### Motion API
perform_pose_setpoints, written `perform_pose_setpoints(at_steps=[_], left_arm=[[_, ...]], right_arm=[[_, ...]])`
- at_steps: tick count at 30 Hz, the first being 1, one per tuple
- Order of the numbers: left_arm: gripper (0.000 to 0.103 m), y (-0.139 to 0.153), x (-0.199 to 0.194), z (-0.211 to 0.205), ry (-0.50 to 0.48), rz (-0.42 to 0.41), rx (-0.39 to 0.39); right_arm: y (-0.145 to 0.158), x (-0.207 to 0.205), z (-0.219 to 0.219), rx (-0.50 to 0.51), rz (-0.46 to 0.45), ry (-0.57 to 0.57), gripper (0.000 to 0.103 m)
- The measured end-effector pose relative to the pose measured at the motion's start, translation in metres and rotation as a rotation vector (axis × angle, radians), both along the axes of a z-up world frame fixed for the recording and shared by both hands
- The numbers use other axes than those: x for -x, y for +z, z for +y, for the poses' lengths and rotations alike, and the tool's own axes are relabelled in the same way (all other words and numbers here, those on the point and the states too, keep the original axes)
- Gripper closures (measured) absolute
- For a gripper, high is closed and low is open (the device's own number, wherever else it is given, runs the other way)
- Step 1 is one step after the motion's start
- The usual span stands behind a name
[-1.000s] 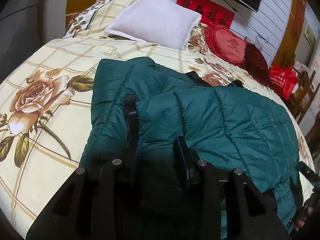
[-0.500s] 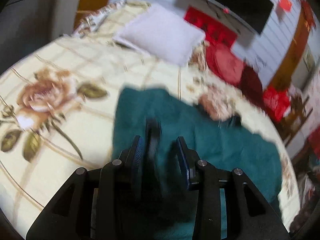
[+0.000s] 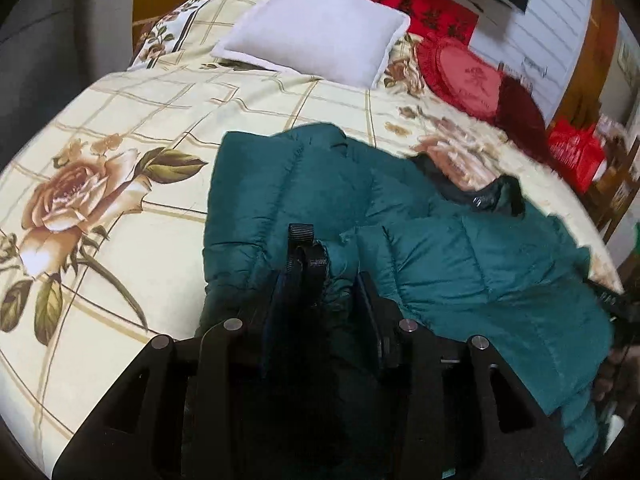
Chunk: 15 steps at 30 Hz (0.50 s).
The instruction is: Fold large clothes
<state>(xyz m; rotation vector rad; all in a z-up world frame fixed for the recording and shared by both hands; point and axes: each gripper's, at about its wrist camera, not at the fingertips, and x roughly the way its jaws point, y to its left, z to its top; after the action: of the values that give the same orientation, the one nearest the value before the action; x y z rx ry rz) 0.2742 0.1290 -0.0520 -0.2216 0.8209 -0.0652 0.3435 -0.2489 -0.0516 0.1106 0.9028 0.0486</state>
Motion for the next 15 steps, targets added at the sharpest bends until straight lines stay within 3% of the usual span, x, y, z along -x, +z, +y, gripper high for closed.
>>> perform_pose_setpoints(at_steps=[2,5,8,10,12,14,15], left_arm=[[0.066,0.014,0.007,0.008,0.024,-0.018,0.031],[0.066,0.05,0.028,0.009,0.043,-0.139,0.048],[0.066,0.068,0.041,-0.012,-0.064,-0.186,0.1],[0.066,0.061,0.042,-0.031,-0.145,-0.153,0.118],[0.066,0.042,0.039,-0.05,-0.177,-0.098,0.087],[0.066,0.013,0.028,-0.059,-0.177,0.012,0.038],[0.066,0.007,0.026,-0.061,-0.182,0.022,0.024]], right_arm=[[0.014,0.003,-0.006,-0.008,0.005,-0.039,0.037],[0.05,0.04,0.002,-0.054,-0.136,-0.075,0.037],[0.071,0.077,0.037,-0.027,-0.199,-0.045,0.036],[0.068,0.091,0.058,-0.01,-0.203,-0.028,0.034],[0.054,0.103,0.08,0.039,-0.215,-0.019,0.03],[0.029,0.093,0.092,0.09,-0.141,-0.01,0.025],[0.018,0.088,0.092,0.086,-0.1,0.001,0.025]])
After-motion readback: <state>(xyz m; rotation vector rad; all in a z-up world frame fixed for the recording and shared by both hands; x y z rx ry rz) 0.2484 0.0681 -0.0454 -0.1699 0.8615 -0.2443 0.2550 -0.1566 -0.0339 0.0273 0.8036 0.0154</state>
